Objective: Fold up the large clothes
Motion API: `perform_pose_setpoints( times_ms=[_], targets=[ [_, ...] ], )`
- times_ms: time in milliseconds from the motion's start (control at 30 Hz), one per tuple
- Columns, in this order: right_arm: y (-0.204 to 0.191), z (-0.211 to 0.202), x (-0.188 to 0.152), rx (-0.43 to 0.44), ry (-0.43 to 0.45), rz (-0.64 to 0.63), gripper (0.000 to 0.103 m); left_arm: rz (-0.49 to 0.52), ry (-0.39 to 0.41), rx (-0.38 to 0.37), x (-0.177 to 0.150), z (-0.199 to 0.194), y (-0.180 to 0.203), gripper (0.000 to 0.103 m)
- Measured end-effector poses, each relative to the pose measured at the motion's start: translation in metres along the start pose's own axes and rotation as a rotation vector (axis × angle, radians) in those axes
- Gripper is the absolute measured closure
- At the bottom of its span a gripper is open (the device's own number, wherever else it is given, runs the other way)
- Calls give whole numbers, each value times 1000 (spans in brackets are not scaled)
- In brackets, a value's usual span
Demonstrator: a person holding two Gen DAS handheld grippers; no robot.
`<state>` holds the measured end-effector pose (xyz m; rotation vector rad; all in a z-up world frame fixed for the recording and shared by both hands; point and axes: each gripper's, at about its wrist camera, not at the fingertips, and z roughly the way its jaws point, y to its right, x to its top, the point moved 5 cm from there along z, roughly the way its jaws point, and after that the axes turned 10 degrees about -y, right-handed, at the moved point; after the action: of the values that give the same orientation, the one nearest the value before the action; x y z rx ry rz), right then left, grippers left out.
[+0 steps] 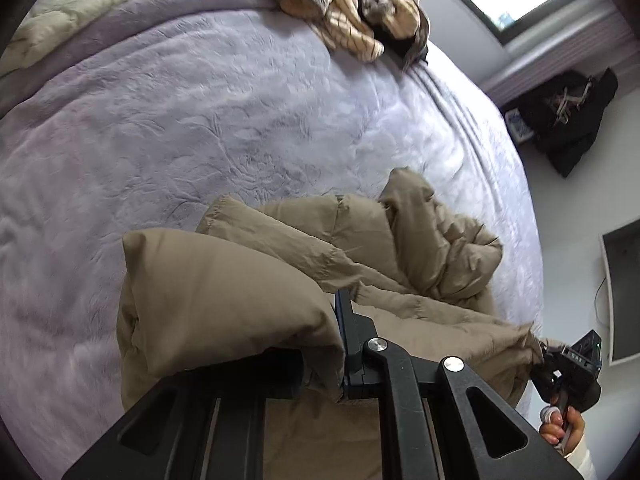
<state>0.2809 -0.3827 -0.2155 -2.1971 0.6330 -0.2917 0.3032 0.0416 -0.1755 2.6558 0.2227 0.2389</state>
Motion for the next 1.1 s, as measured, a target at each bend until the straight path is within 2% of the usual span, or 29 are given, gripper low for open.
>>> perform_pose_setpoints(
  times_ms=[33,67,133,167,200,233,333,500,567,667,800,867,933,967,1000,1033,1067,1100],
  targets=[
    [4,5,3,-4,2,12,93,5,-14,5,2,1,0,87],
    [7,9,4,-8,5,27,92,11,-27,8,3,1,1,82],
    [9,13,6,-1,10,41,90,29,-35,45,3,-8,3,61],
    [10,13,5,-5,12,45,88,41,-18,72,3,-17,4,36],
    [9,13,5,-8,9,43,85,62,10,96,3,-25,6,21],
    [7,13,5,-10,4,36,78,89,33,119,4,-34,8,20],
    [-6,9,8,-25,-2,-7,47,143,63,167,9,-47,11,20],
    [-38,-18,4,-102,25,-180,46,126,45,194,13,-38,-13,20],
    [-42,-32,0,-212,63,-275,45,106,30,198,14,-29,-27,20],
    [-25,-46,7,-412,122,-347,45,112,36,196,23,-17,-48,20],
    [13,-45,32,-519,134,-325,45,136,2,170,34,3,-63,20],
    [31,-38,43,-600,126,-346,45,160,-37,114,36,15,-61,21],
    [41,-31,47,-573,88,-333,45,213,-62,66,33,24,-49,37],
    [42,-27,47,-537,67,-329,46,244,-73,80,33,29,-43,55],
    [38,-22,46,-500,43,-342,51,256,-75,103,35,33,-40,69],
    [34,-18,45,-499,33,-359,72,239,-70,119,41,38,-40,73],
    [30,-13,46,-534,28,-392,84,213,-61,118,46,39,-41,77],
    [25,-8,48,-584,28,-423,86,142,-38,96,58,42,-47,79]
  ],
)
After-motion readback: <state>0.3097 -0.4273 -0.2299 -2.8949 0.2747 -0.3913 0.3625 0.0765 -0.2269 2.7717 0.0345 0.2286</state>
